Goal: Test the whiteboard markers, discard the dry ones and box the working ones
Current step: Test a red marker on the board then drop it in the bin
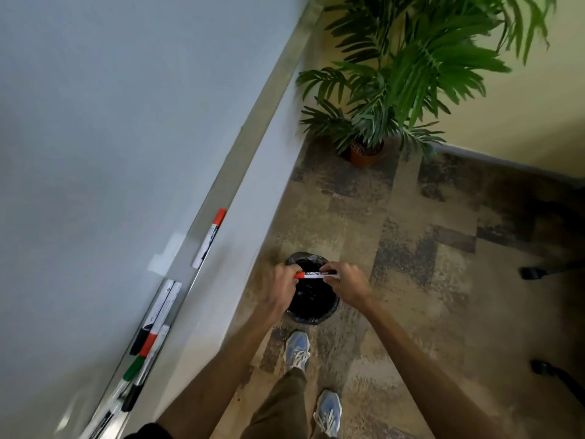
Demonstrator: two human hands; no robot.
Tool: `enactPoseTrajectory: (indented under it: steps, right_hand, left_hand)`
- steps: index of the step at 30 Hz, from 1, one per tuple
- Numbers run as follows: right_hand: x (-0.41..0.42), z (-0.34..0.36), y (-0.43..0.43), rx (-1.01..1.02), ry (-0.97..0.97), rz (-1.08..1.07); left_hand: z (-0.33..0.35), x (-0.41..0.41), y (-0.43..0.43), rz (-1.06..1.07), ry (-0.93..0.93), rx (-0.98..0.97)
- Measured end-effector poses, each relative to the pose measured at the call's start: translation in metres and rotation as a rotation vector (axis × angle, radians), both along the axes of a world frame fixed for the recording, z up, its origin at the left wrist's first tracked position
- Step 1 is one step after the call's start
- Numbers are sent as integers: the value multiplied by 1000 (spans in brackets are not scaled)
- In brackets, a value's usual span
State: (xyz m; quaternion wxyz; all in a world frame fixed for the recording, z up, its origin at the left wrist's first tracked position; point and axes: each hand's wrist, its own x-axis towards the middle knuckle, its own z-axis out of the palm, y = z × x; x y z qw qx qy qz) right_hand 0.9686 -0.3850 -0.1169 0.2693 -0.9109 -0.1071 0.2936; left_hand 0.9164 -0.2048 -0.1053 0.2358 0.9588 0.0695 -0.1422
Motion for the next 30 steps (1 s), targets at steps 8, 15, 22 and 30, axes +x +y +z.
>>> enactPoseTrajectory:
  steps: [8, 15, 22, 30]
  right_hand:
    - [14, -20, 6, -124, -1, -8]
    - [11, -18, 18, -42, 35, -39]
    - [0, 7, 28, 20, -58, -45]
    - [-36, 41, 22, 68, -129, -28]
  left_hand:
    - [-15, 7, 6, 49, -27, -29]
    - [-14, 4, 2, 74, -71, -51]
    - [6, -9, -13, 139, -95, -111]
    - [37, -53, -30, 213, -241, -34]
